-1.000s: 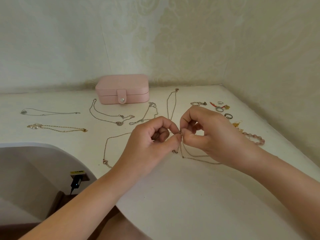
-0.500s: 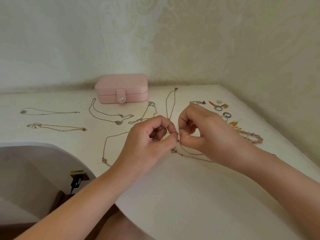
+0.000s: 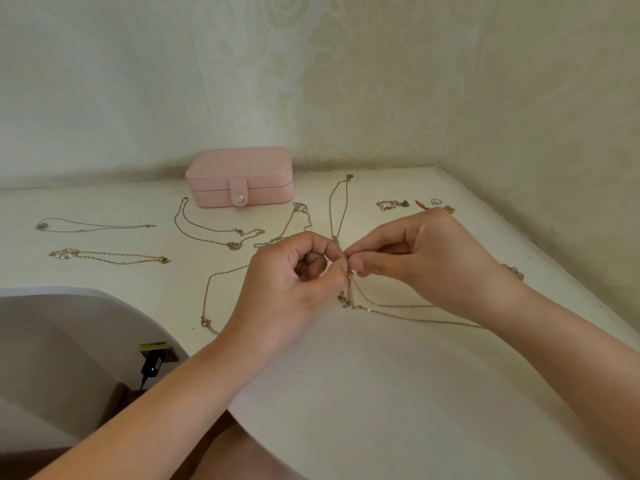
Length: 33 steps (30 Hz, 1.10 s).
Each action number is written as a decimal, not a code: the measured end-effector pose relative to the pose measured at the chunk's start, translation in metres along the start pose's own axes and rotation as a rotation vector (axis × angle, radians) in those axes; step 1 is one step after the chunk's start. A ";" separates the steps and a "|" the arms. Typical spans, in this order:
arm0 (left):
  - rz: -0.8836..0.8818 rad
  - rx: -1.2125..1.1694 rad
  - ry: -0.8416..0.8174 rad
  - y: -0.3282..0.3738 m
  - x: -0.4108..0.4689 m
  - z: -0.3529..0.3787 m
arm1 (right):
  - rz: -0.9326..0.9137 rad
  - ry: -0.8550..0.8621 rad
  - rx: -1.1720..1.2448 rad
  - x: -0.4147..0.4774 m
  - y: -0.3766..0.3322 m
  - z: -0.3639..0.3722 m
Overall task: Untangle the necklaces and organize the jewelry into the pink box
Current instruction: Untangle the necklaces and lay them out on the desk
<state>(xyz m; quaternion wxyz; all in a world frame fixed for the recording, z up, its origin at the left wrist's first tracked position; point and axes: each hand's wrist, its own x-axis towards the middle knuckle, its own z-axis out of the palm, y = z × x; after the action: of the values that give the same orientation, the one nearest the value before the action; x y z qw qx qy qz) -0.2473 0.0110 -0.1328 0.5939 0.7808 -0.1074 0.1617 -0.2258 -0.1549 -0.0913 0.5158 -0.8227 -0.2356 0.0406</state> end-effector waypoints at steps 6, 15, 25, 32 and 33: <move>-0.022 -0.027 -0.017 0.001 0.001 -0.001 | -0.025 0.082 -0.069 0.000 0.001 0.004; -0.062 0.045 -0.052 0.003 -0.001 0.003 | -0.341 0.174 -0.547 -0.003 0.002 0.014; -0.040 0.096 -0.073 0.005 -0.003 0.004 | 0.140 -0.111 0.072 0.002 0.001 0.009; -0.156 -0.094 -0.213 0.010 0.000 -0.003 | -0.291 0.167 -0.393 0.000 0.005 0.015; -0.162 -0.116 -0.220 0.011 0.000 -0.004 | -0.311 0.180 -0.376 -0.001 0.005 0.014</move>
<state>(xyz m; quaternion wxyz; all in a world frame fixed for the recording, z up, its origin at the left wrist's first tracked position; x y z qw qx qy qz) -0.2518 0.0117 -0.1224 0.6338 0.7642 -0.1177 0.0200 -0.2294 -0.1453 -0.1020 0.3728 -0.8584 -0.3155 -0.1571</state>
